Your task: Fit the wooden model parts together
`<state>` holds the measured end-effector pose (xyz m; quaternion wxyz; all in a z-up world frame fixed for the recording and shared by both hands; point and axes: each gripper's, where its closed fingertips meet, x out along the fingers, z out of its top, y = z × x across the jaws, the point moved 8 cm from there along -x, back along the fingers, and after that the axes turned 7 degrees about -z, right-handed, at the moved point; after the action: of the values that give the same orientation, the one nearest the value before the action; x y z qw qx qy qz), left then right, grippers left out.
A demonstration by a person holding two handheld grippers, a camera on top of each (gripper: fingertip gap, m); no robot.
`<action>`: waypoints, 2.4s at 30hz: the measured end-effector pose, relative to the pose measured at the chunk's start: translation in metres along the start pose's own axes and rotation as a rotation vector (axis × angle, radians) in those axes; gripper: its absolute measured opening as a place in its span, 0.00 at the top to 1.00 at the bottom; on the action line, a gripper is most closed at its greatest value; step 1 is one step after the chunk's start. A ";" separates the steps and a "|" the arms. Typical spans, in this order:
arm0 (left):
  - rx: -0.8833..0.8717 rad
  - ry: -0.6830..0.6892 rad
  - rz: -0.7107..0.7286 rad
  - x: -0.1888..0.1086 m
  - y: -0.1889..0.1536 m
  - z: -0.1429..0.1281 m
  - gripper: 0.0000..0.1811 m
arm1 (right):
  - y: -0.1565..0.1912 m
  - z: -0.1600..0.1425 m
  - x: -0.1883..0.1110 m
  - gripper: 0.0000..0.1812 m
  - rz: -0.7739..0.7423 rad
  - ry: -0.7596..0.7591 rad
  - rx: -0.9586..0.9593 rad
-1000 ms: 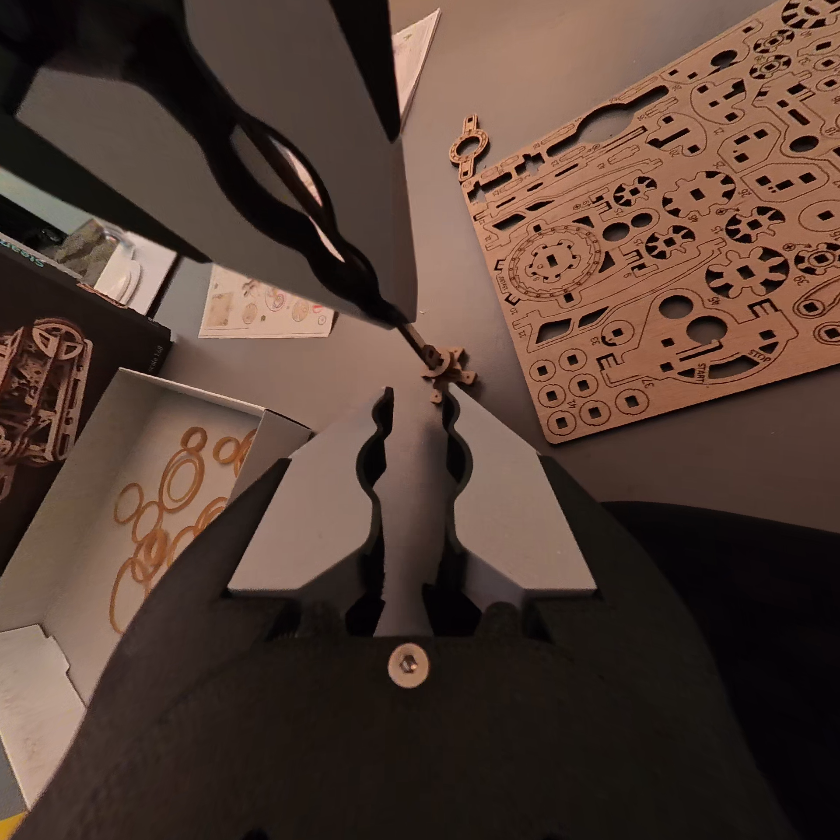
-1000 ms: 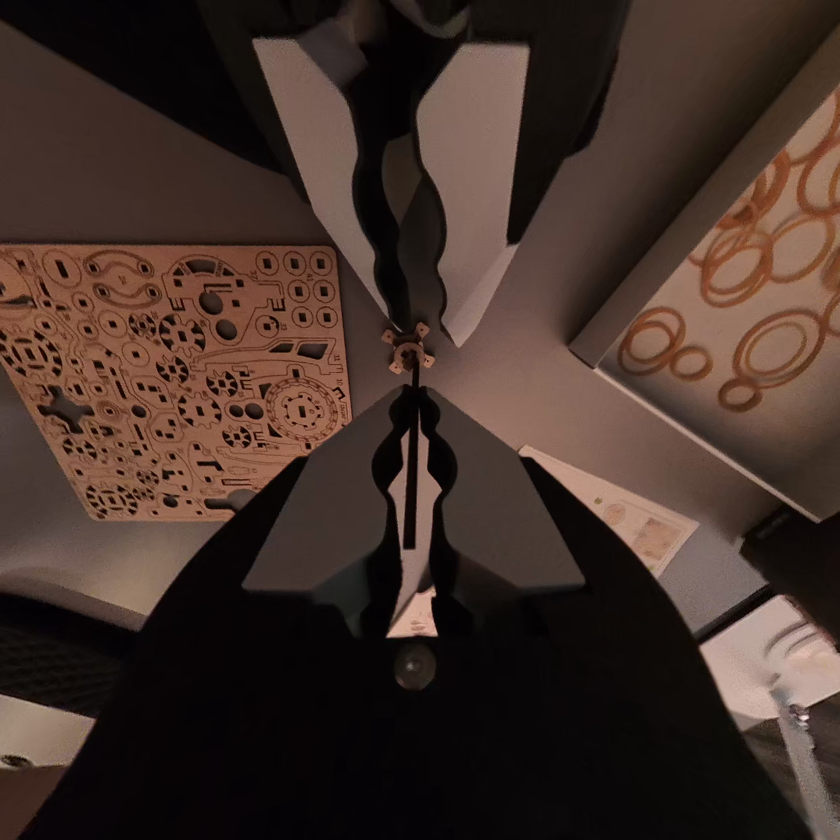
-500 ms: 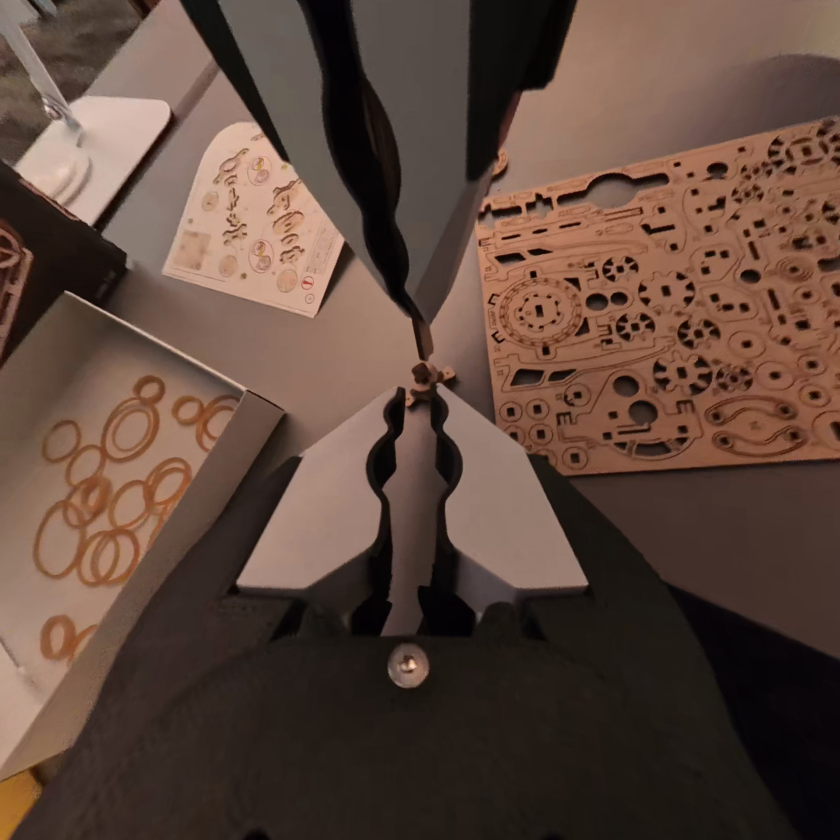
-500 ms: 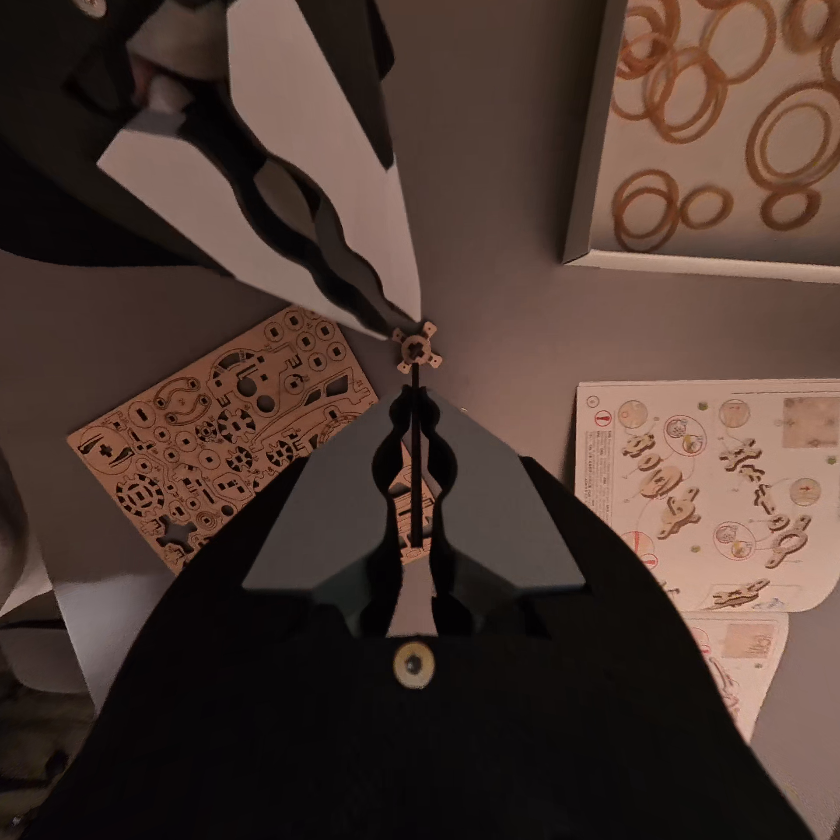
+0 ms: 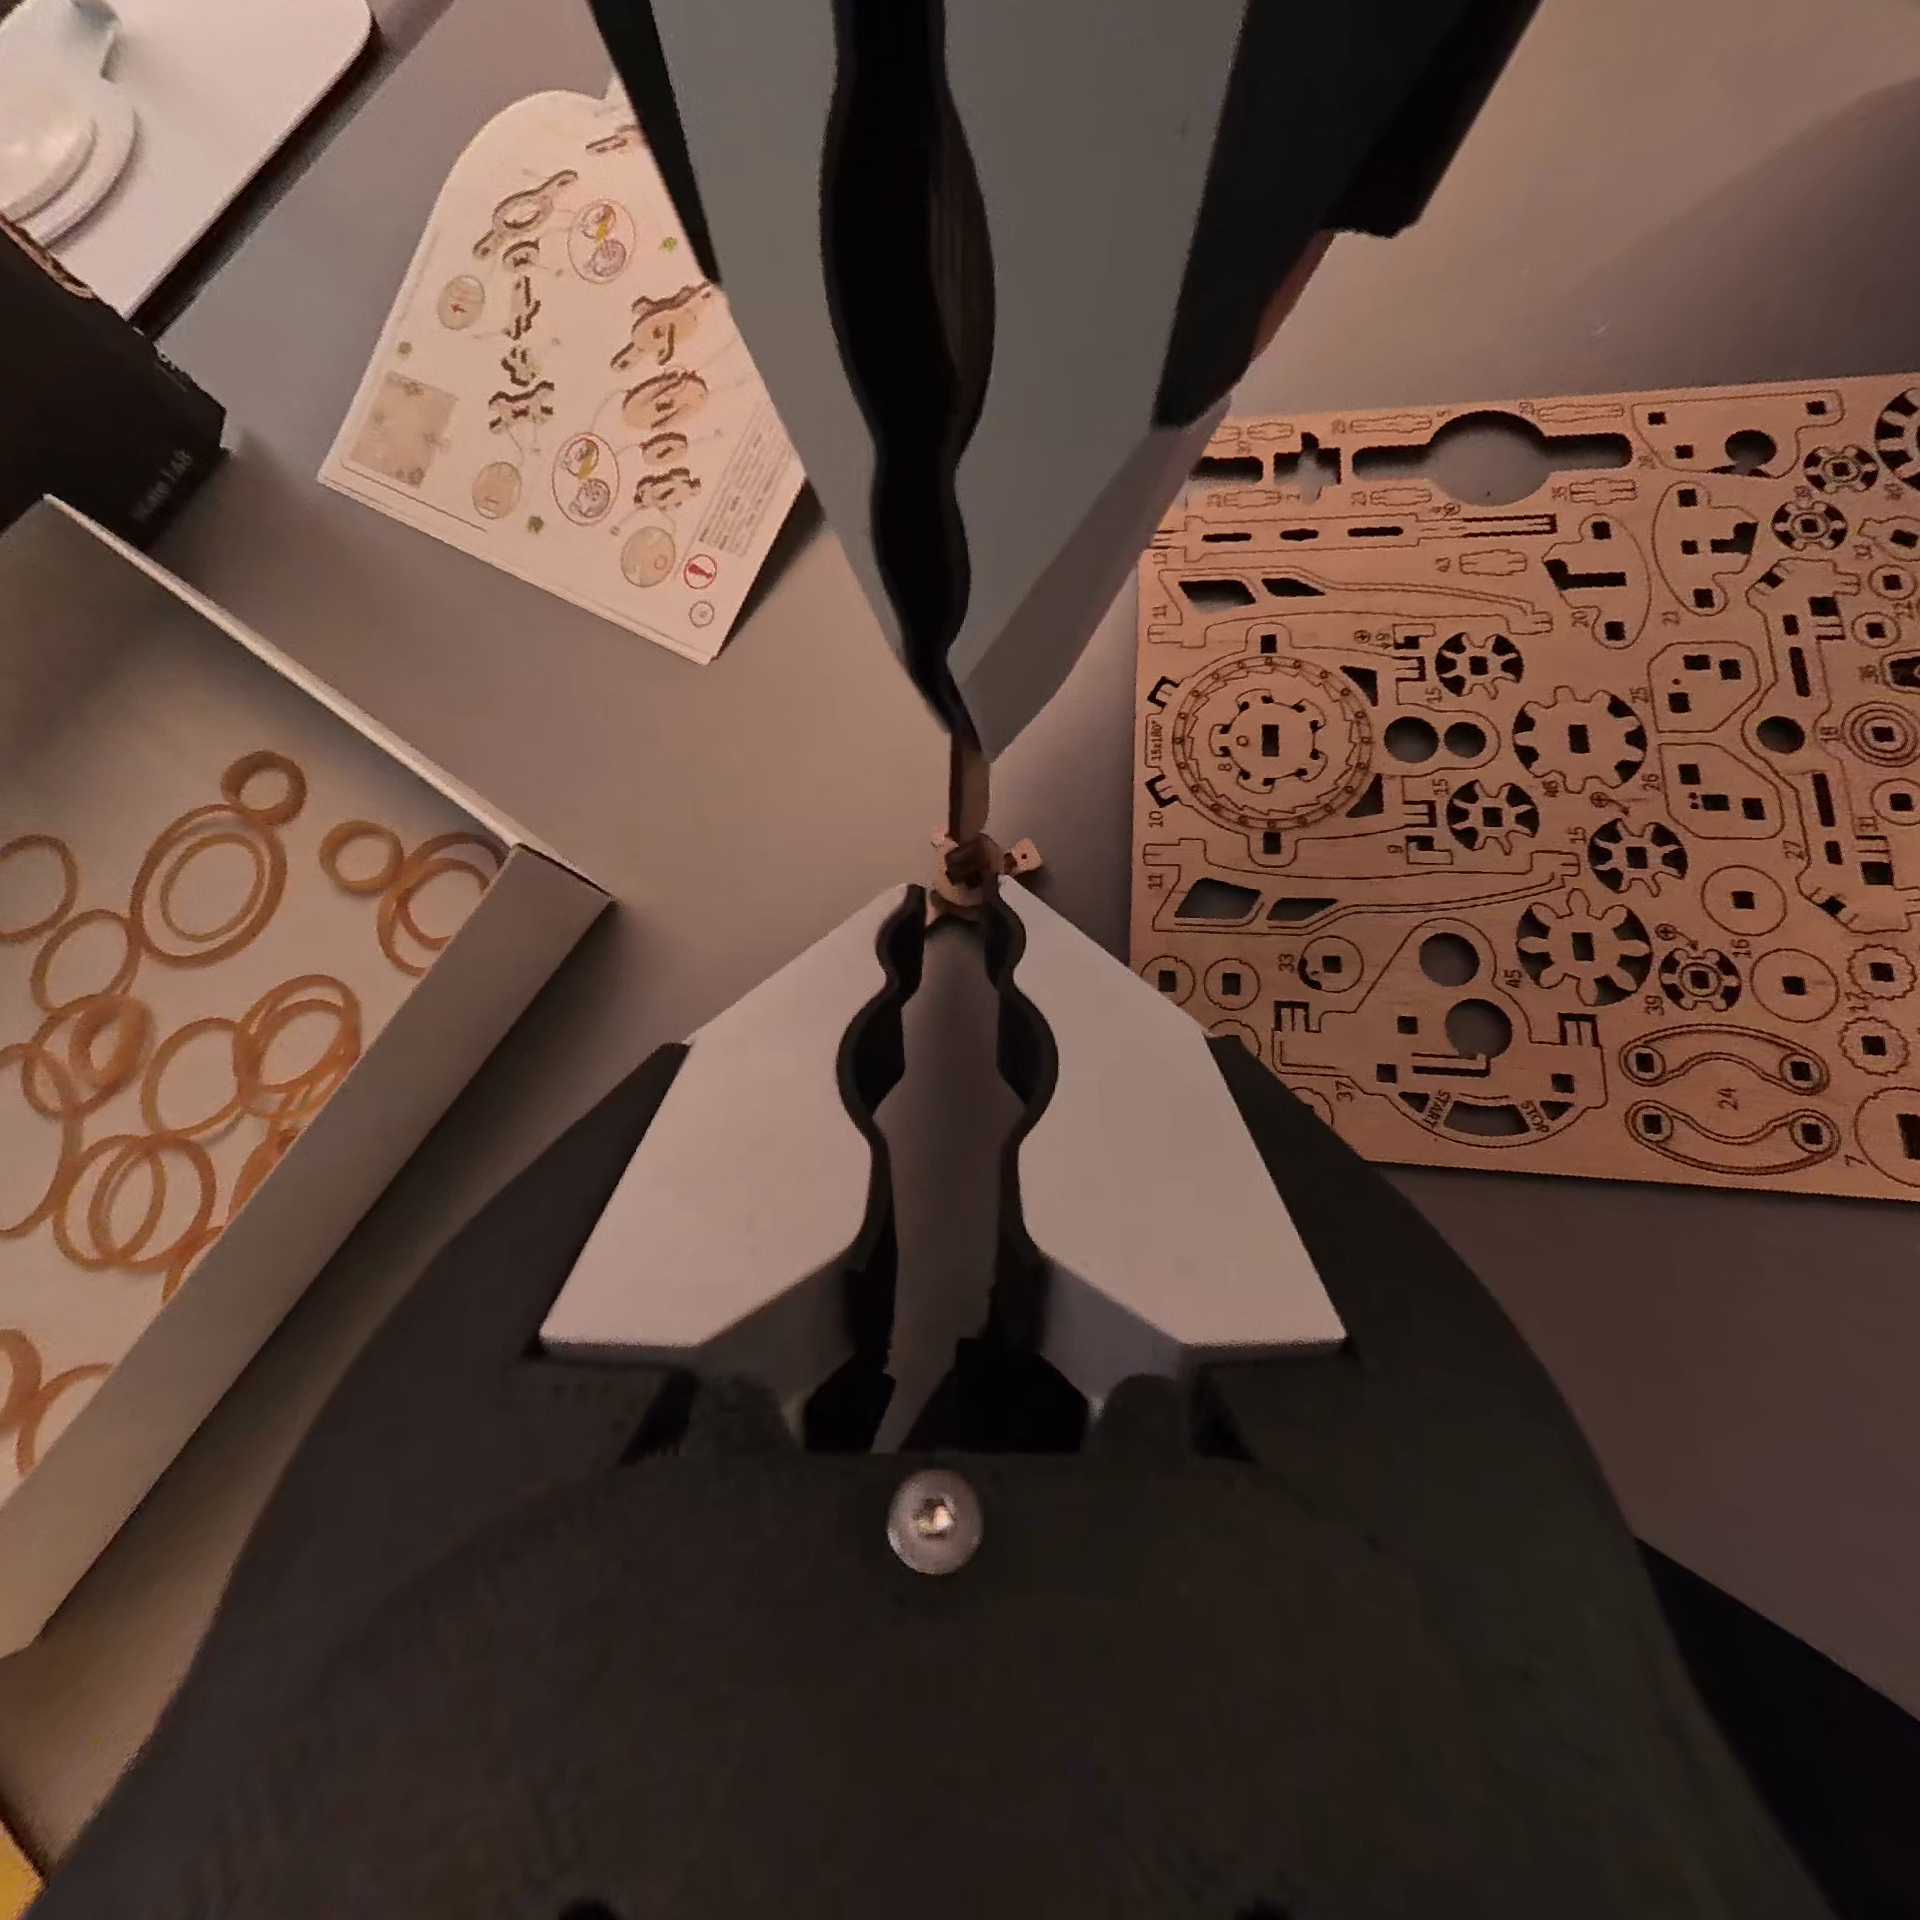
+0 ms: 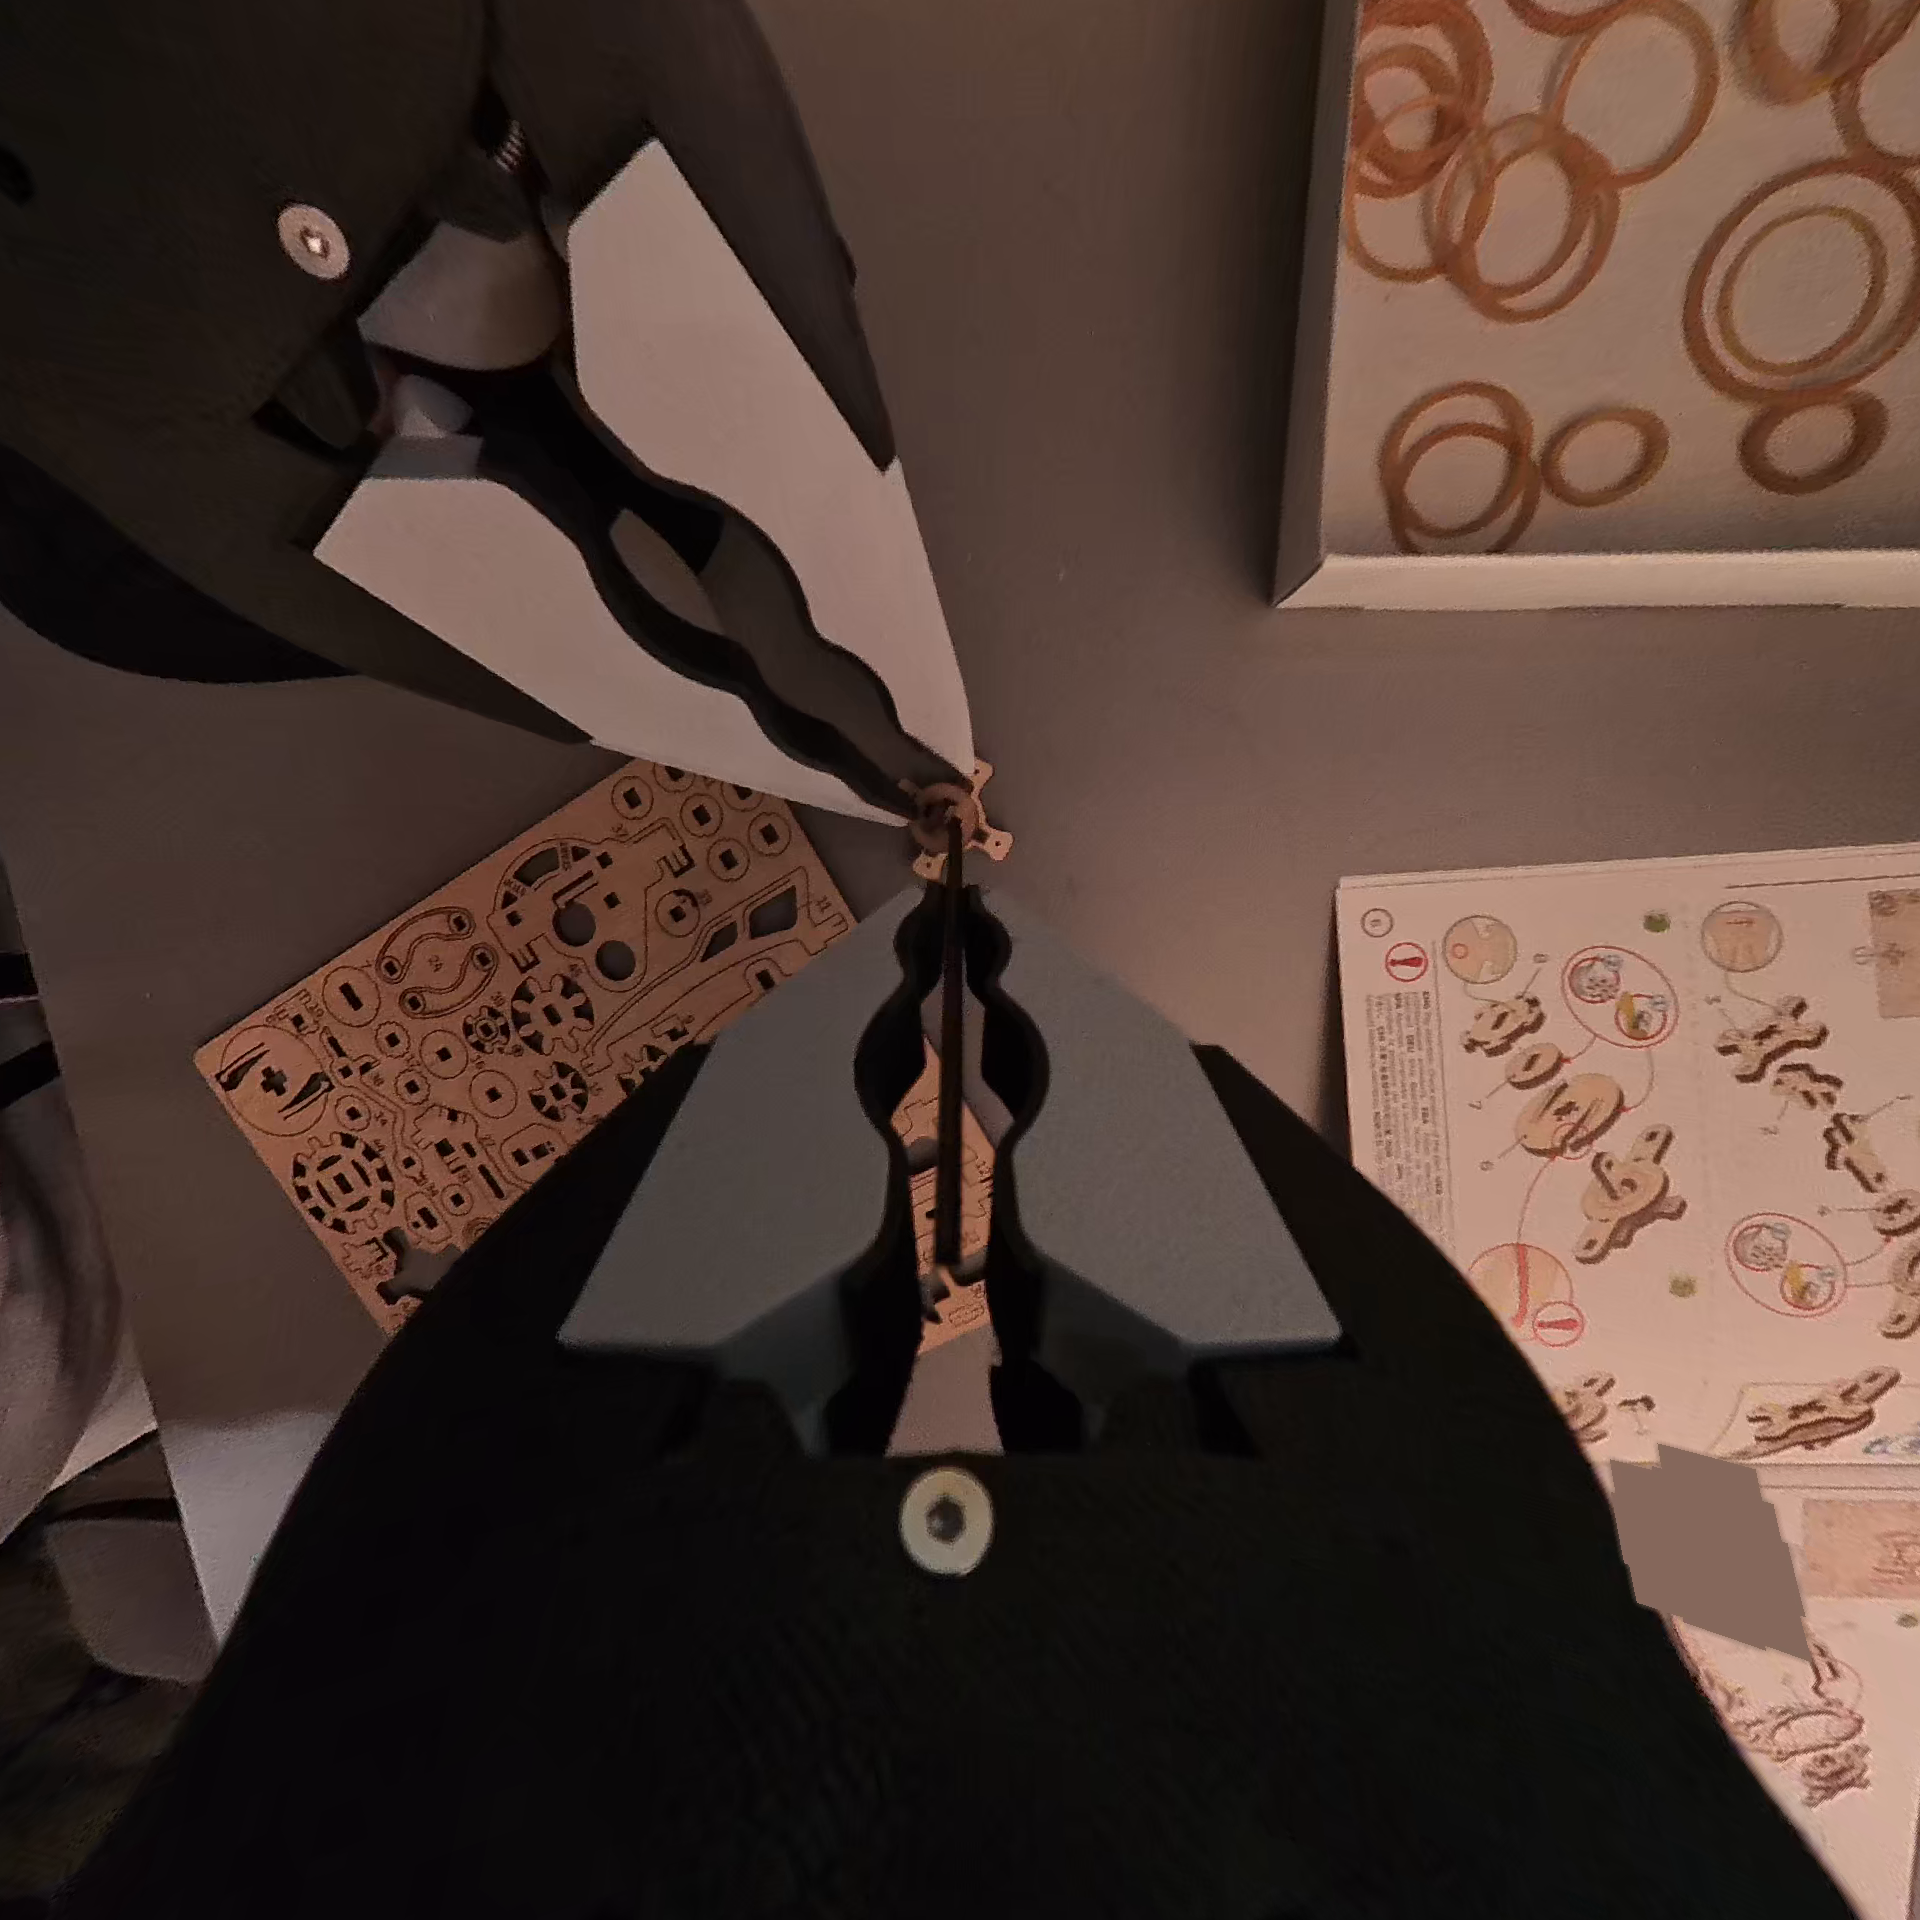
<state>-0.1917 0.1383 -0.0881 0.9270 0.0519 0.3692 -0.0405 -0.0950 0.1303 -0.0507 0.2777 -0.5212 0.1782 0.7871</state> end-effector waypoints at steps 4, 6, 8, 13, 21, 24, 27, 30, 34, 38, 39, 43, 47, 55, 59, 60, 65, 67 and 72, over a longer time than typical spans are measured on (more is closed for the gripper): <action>0.010 0.011 0.056 0.001 0.007 -0.001 0.95 | 0.005 -0.004 -0.002 1.00 0.042 0.025 0.016; 0.009 0.015 0.048 0.001 0.007 -0.001 0.94 | 0.003 -0.004 -0.006 1.00 0.013 0.002 0.014; 0.022 -0.004 0.038 -0.001 0.005 0.000 0.95 | -0.001 -0.005 -0.007 1.00 -0.020 -0.005 0.022; 0.057 -0.033 0.033 -0.006 0.007 0.001 0.97 | -0.002 -0.010 -0.004 1.00 -0.016 -0.015 0.039; 0.227 -0.044 -0.114 -0.011 0.005 0.003 0.92 | -0.006 -0.013 -0.010 1.00 0.032 -0.060 0.014; 0.297 -0.025 -0.079 -0.007 0.006 0.002 0.94 | -0.011 -0.010 -0.008 1.00 0.108 -0.084 0.156; 0.294 -0.010 -0.087 -0.003 0.009 -0.001 0.97 | -0.017 -0.012 -0.005 1.00 0.172 -0.059 0.246; 0.266 -0.036 -0.112 -0.003 0.012 -0.002 0.97 | -0.019 -0.012 -0.002 1.00 0.252 -0.061 0.324; 0.252 -0.047 -0.116 -0.003 0.013 0.000 0.97 | -0.023 -0.015 0.001 1.00 0.248 -0.022 0.351; 0.292 -0.028 -0.095 0.000 0.012 -0.001 0.96 | -0.022 -0.009 -0.004 1.00 0.182 -0.025 0.295; 0.298 -0.030 -0.095 0.000 0.012 -0.001 0.96 | -0.022 -0.007 -0.005 1.00 0.158 -0.022 0.278; 0.279 -0.050 -0.114 0.001 0.012 0.000 0.96 | -0.019 -0.001 -0.003 1.00 0.120 0.050 0.265; 0.253 -0.073 -0.163 0.001 0.012 -0.002 0.96 | -0.014 -0.001 -0.001 1.00 0.111 0.107 0.245; 0.252 -0.085 -0.149 -0.001 0.013 -0.002 0.96 | -0.002 0.002 -0.002 1.00 0.006 0.087 0.005; 0.233 -0.061 -0.129 -0.003 0.012 -0.001 0.96 | -0.002 0.003 -0.004 0.99 -0.015 0.092 -0.080; 0.225 -0.055 -0.123 -0.003 0.012 -0.001 0.96 | -0.003 0.002 -0.004 0.99 -0.020 0.100 -0.101; 0.165 -0.046 -0.131 -0.002 0.008 -0.001 0.95 | -0.005 0.002 -0.002 0.99 -0.015 0.100 -0.229; 0.158 -0.036 -0.112 -0.001 0.009 -0.002 0.94 | -0.006 0.004 -0.003 0.99 -0.013 0.082 -0.265; 0.146 -0.049 -0.092 0.000 0.011 0.000 0.96 | -0.005 0.007 -0.003 0.99 0.018 0.046 -0.326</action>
<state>-0.1903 0.1492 -0.0876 0.9266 0.1014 0.3445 -0.1114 -0.0958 0.1374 -0.0449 0.1780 -0.5756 0.0591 0.7960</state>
